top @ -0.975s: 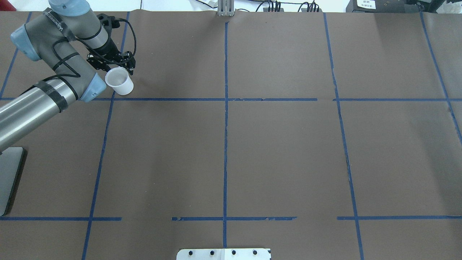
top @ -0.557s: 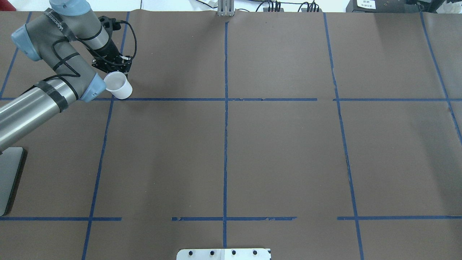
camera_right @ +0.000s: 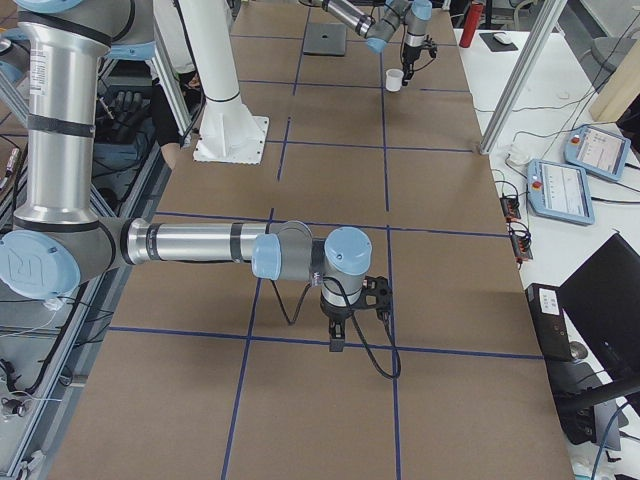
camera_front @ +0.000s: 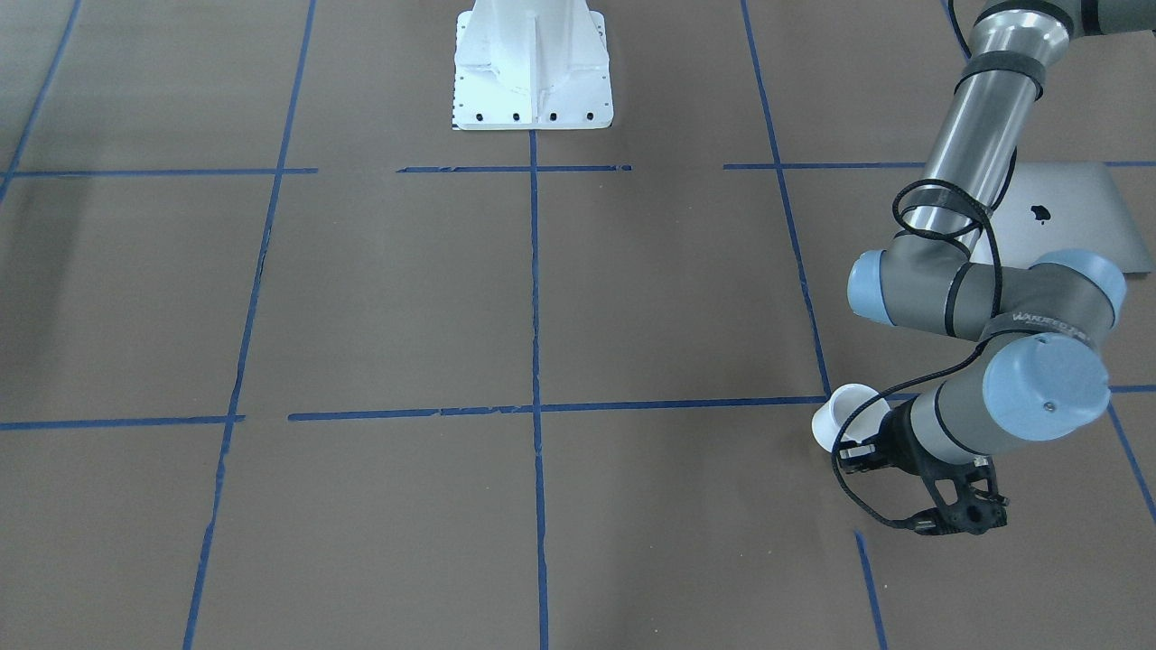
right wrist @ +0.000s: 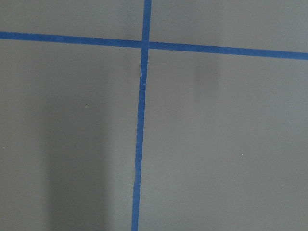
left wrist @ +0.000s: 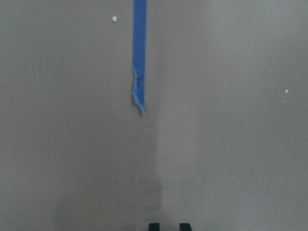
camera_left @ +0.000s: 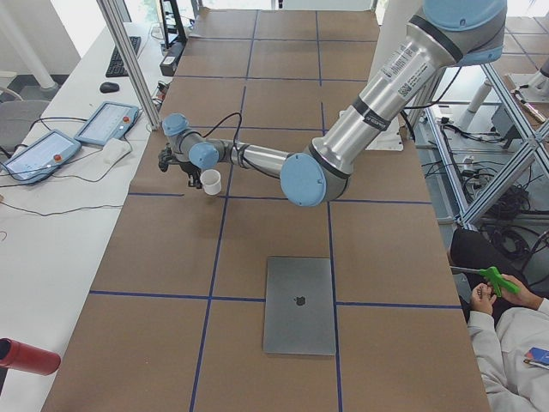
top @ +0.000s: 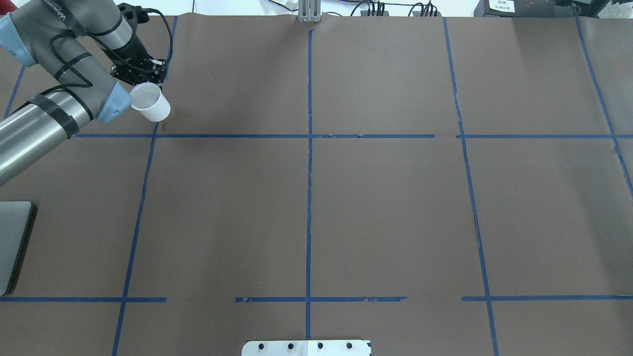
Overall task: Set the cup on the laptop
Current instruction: 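Carry the mug with the left gripper toward the silver laptop, then lower the mug onto the laptop lid and open the left gripper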
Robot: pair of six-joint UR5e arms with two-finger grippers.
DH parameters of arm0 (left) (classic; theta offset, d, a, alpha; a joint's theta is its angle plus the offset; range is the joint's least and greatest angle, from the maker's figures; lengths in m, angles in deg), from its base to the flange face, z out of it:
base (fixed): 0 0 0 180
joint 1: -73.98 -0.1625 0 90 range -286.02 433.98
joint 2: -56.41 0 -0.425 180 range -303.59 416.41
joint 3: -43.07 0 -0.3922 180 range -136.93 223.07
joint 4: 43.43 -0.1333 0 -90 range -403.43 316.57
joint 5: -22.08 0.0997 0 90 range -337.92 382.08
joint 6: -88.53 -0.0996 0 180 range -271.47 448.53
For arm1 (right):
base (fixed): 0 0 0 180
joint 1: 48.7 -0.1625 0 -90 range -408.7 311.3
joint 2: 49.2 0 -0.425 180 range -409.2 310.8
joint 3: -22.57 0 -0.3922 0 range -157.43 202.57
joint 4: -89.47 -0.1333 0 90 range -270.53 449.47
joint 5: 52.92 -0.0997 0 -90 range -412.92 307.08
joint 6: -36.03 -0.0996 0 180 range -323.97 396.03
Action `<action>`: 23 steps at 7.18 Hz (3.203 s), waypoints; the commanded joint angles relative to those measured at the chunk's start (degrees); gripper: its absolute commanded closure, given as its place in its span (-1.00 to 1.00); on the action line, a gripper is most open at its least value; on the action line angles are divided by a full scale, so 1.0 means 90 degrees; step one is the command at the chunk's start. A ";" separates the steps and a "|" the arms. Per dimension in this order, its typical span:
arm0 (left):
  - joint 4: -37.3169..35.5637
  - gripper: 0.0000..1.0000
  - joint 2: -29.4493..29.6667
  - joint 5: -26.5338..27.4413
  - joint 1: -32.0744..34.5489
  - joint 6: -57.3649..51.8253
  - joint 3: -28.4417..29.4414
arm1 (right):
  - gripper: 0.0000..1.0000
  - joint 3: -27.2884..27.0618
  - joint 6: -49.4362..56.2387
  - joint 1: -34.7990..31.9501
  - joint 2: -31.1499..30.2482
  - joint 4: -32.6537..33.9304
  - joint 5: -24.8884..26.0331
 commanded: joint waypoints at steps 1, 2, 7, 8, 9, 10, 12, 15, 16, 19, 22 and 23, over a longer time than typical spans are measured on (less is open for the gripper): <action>-0.1302 1.00 -0.0708 0.0002 0.0343 -0.1235 -0.1206 | -1.00 0.0000 -0.0004 0.0000 0.0000 0.0000 -0.0002; -0.2152 1.00 -0.1244 0.0011 0.0635 -0.1823 -0.2141 | -1.00 0.0000 -0.0004 0.0000 0.0000 0.0000 -0.0002; -0.2776 1.00 -0.4603 0.0031 0.1300 -0.3731 -0.4833 | -1.00 0.0000 -0.0004 0.0000 0.0000 0.0000 0.0008; -0.2379 1.00 -0.5112 0.0031 0.1302 -0.3762 -0.4856 | -1.00 0.0000 -0.0004 0.0000 0.0000 0.0000 -0.0002; -0.1486 1.00 -0.5726 0.0021 0.1302 -0.3753 -0.4749 | -1.00 0.0000 0.0006 0.0000 0.0000 0.0000 0.0008; -0.0790 1.00 -0.6032 0.0021 0.1302 -0.3588 -0.4478 | -1.00 0.0000 -0.0004 0.0000 0.0000 0.0000 -0.0002; 0.0596 1.00 -0.6113 0.0041 0.1273 -0.2974 -0.3620 | -1.00 0.0000 -0.0004 0.0000 0.0000 0.0000 -0.0002; 0.0867 1.00 -0.6093 -0.0008 0.1233 -0.2913 -0.3342 | -1.00 0.0000 -0.0004 0.0000 0.0000 0.0000 0.0008; 0.0964 1.00 -0.6084 -0.0018 0.1224 -0.2913 -0.3342 | -1.00 0.0000 -0.0004 0.0000 0.0000 0.0000 -0.0002; 0.1072 1.00 -0.6064 -0.0028 0.1224 -0.2913 -0.3294 | -1.00 0.0000 -0.0004 0.0000 0.0000 0.0000 -0.0002; 0.1053 1.00 -0.6054 -0.0163 0.1185 -0.2903 -0.3293 | -1.00 0.0000 -0.0004 0.0000 0.0000 0.0000 -0.0002; 0.1053 1.00 -0.6054 -0.0174 0.1165 -0.2903 -0.3293 | -1.00 0.0000 -0.0004 0.0000 0.0000 0.0000 -0.0002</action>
